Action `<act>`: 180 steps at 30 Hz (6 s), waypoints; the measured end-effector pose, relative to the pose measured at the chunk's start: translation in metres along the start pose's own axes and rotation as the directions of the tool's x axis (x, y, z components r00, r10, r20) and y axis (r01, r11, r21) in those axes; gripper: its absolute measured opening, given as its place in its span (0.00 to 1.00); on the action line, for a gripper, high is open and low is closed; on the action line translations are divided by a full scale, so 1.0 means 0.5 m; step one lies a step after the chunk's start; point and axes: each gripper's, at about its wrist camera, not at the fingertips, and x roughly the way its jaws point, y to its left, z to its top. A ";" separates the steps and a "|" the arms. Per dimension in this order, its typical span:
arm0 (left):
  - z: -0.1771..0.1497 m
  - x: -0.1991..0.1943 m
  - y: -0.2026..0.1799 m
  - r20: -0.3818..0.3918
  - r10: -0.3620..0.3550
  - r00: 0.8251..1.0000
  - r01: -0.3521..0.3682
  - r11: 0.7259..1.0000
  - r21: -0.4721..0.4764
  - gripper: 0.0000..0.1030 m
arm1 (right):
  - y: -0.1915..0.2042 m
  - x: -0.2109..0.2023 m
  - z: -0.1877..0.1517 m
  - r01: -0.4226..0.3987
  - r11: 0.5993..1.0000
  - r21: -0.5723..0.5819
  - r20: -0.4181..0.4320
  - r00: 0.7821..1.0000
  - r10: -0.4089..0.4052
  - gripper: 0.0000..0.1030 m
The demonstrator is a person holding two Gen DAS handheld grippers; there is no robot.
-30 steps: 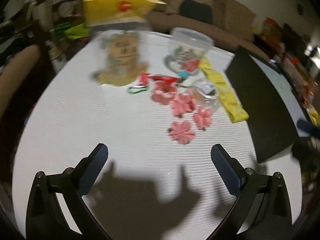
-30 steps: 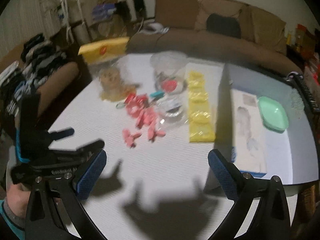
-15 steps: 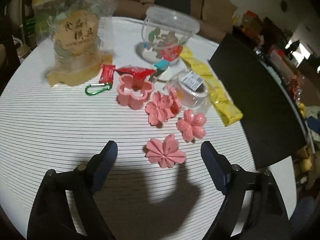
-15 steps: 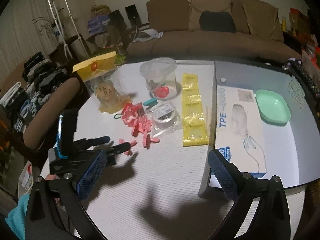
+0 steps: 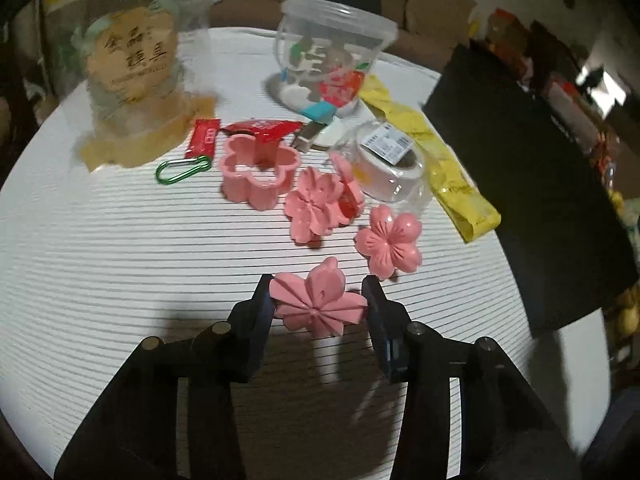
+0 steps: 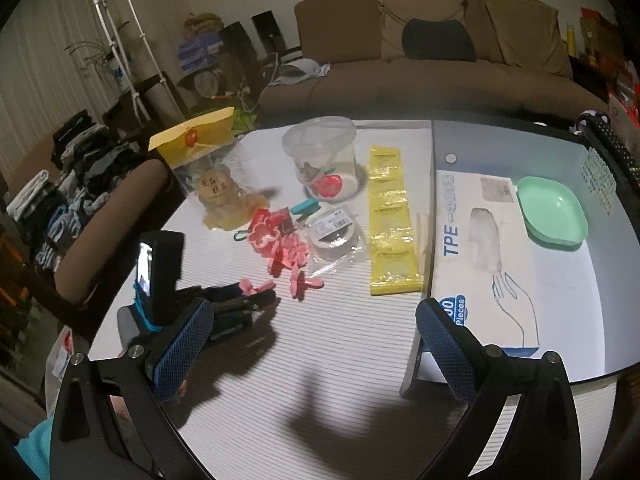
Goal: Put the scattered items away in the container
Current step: 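Grasp the pink flower clip with the left gripper while the right gripper grasps another pink clip, then carry both pink clips over the green plate in the grey box and release, then grasp a pink flower clip with the left gripper while the right grasps the pink flower cutter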
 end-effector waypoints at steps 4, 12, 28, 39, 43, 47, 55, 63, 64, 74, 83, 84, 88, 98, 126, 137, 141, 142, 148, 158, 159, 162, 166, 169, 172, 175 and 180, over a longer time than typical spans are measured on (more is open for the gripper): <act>0.020 -0.055 0.029 0.067 -0.020 0.998 0.025 0.996 -0.085 0.40 | 0.008 0.002 0.004 -0.002 1.000 -0.008 0.011 1.000 0.002 1.00; 0.062 -0.204 0.113 0.231 -0.012 0.973 0.071 0.965 -0.251 0.40 | 0.088 0.066 -0.005 0.003 0.990 -0.140 0.038 0.999 0.002 1.00; 0.069 -0.238 0.167 0.237 -0.101 0.966 0.177 0.928 -0.328 0.40 | 0.048 0.359 -0.036 0.123 0.981 -0.149 -0.105 0.985 -0.140 0.72; 0.068 -0.236 0.166 0.234 -0.111 0.966 0.187 0.923 -0.337 0.40 | 0.049 0.366 -0.039 0.121 0.973 -0.195 -0.115 0.983 -0.145 0.41; 0.070 -0.231 0.158 0.225 -0.110 0.968 0.182 0.927 -0.329 0.40 | 0.050 0.331 -0.046 0.077 0.981 -0.179 -0.115 0.989 -0.098 0.41; 0.075 -0.225 0.142 0.213 -0.114 0.970 0.178 0.934 -0.310 0.40 | 0.068 0.268 -0.038 0.005 0.989 -0.148 -0.092 0.996 -0.019 0.41; 0.081 -0.212 0.039 0.165 -0.148 0.975 0.178 0.966 -0.188 0.40 | 0.044 0.059 0.009 -0.093 0.989 -0.115 -0.005 0.996 0.093 0.41; 0.146 -0.170 -0.226 0.044 -0.299 0.953 0.301 0.952 -0.057 0.40 | -0.231 -0.114 0.082 0.075 0.997 -0.004 0.045 0.996 -0.075 0.41; 0.169 -0.163 -0.269 0.030 -0.318 0.947 0.319 0.947 -0.041 0.40 | -0.277 -0.119 0.097 0.106 0.994 0.008 0.032 0.994 -0.106 0.41; 0.392 0.056 -0.598 -0.175 -0.323 0.930 0.328 0.945 0.000 0.40 | -0.513 0.002 0.194 0.230 0.960 -0.158 -0.165 0.953 -0.255 0.41; 0.393 0.306 -0.612 -0.285 -0.260 0.923 0.234 0.965 -0.121 0.40 | -0.557 0.111 0.184 0.229 0.937 -0.262 -0.263 0.918 -0.298 0.41; 0.391 0.317 -0.613 -0.289 -0.246 0.925 0.222 0.968 -0.114 0.40 | -0.560 0.118 0.184 0.227 0.938 -0.260 -0.279 0.913 -0.299 0.41; 0.383 0.335 -0.603 -0.312 -0.203 0.928 0.175 0.978 -0.117 0.51 | -0.571 0.124 0.200 0.242 0.936 -0.255 -0.277 0.909 -0.311 0.42; 0.390 0.211 -0.565 -0.251 -0.174 0.952 0.158 0.984 -0.084 0.65 | -0.549 0.082 0.203 0.278 0.923 -0.264 -0.253 0.904 -0.345 0.53; 0.042 -0.179 0.067 0.060 0.065 0.996 -0.047 0.963 -0.265 0.86 | 0.038 -0.019 0.099 -0.150 0.964 -0.218 -0.070 0.988 0.138 0.70; 0.050 -0.151 0.230 0.076 0.009 0.997 0.032 0.853 -0.522 0.86 | 0.123 0.210 0.051 -0.112 0.964 -0.242 -0.080 0.992 0.095 0.70; 0.046 -0.155 0.248 0.087 -0.018 0.996 0.064 0.821 -0.567 0.86 | 0.155 0.303 0.063 -0.102 0.949 -0.297 -0.123 0.990 0.068 0.70; 0.047 -0.157 0.247 0.093 -0.027 0.995 0.075 0.822 -0.564 0.86 | 0.158 0.322 0.065 -0.102 0.948 -0.303 -0.135 0.989 0.063 0.70; 0.045 -0.156 0.266 0.105 -0.070 0.992 0.119 0.785 -0.608 0.86 | 0.176 0.458 0.078 -0.066 0.934 -0.350 -0.220 0.975 -0.013 0.70; 0.050 -0.168 0.267 0.126 -0.077 0.989 0.139 0.777 -0.614 0.86 | 0.187 0.501 0.069 -0.091 0.910 -0.406 -0.271 0.962 -0.025 0.51; 0.049 -0.166 0.266 0.121 -0.075 0.990 0.134 0.778 -0.613 0.86 | 0.183 0.492 0.067 -0.109 0.915 -0.388 -0.277 0.961 -0.003 0.51; 0.050 -0.157 0.262 0.110 -0.067 0.992 0.121 0.785 -0.608 0.86 | 0.168 0.430 0.061 -0.140 0.923 -0.359 -0.260 0.964 0.045 0.49; 0.051 -0.139 0.240 0.076 -0.069 0.995 0.100 0.818 -0.567 0.86 | 0.122 0.304 0.072 -0.200 0.946 -0.257 -0.200 0.968 0.150 0.49; 0.054 -0.119 0.209 0.041 -0.068 0.997 0.079 0.858 -0.507 0.86 | 0.082 0.205 0.081 -0.212 0.959 -0.190 -0.149 0.971 0.185 0.49; 0.055 -0.090 0.158 0.008 -0.064 0.998 0.062 0.909 -0.412 0.86 | 0.059 0.136 0.076 -0.210 0.966 -0.154 -0.124 0.974 0.192 0.49; 0.051 -0.049 0.106 -0.034 -0.050 0.998 0.036 0.946 -0.323 0.86 | 0.052 0.087 0.068 -0.201 0.969 -0.143 -0.113 0.976 0.186 0.49; 0.047 0.002 0.054 -0.043 0.063 0.997 -0.071 0.977 -0.202 0.86 | 0.027 0.049 0.046 -0.210 0.971 -0.113 -0.119 0.973 0.197 0.49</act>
